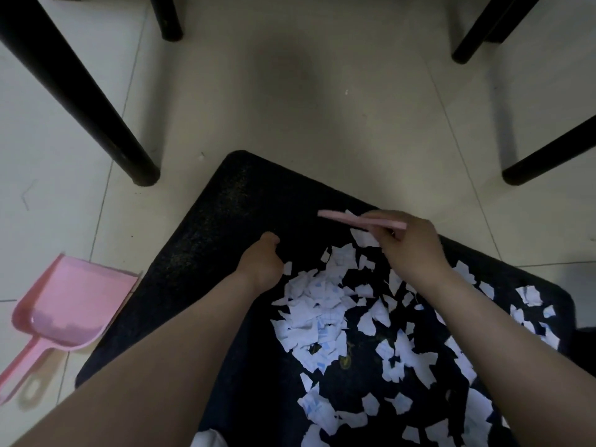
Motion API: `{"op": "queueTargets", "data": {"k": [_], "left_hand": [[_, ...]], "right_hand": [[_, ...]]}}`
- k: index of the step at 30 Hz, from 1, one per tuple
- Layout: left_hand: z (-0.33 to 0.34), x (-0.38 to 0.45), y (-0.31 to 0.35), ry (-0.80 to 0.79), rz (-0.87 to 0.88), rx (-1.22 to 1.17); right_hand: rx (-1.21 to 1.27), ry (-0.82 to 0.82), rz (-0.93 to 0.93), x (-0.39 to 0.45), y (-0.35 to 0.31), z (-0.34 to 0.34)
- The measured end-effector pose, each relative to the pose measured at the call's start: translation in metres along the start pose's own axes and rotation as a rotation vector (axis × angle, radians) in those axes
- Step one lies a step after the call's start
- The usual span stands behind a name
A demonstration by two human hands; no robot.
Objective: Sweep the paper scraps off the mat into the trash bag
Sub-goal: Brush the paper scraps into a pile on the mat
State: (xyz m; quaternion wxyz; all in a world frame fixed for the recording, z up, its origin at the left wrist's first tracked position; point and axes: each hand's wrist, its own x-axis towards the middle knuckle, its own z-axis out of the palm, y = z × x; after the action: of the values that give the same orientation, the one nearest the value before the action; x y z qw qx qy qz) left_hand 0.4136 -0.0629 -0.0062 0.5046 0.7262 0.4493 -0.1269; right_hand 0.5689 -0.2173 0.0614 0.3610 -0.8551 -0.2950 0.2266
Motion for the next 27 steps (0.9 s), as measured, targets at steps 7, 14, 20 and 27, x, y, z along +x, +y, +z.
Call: {"op": "queueTargets", "data": {"k": [7,14,20,27], "left_hand": [[0.016,0.014,0.027,-0.093,0.041,0.051],[0.031,0.022,0.039,-0.176,0.013,0.176],[0.032,0.024,0.040,-0.143,0.005,0.213],[0.034,0.020,0.035,-0.108,0.015,0.181]], "right_hand": [[-0.136,0.291,0.113,0.028,0.036,-0.010],[-0.422,0.200,0.309,0.038,0.052,-0.004],[-0.338,0.040,0.191,0.006,0.045,0.011],[-0.309,-0.087,0.019,-0.034,0.043,0.003]]}}
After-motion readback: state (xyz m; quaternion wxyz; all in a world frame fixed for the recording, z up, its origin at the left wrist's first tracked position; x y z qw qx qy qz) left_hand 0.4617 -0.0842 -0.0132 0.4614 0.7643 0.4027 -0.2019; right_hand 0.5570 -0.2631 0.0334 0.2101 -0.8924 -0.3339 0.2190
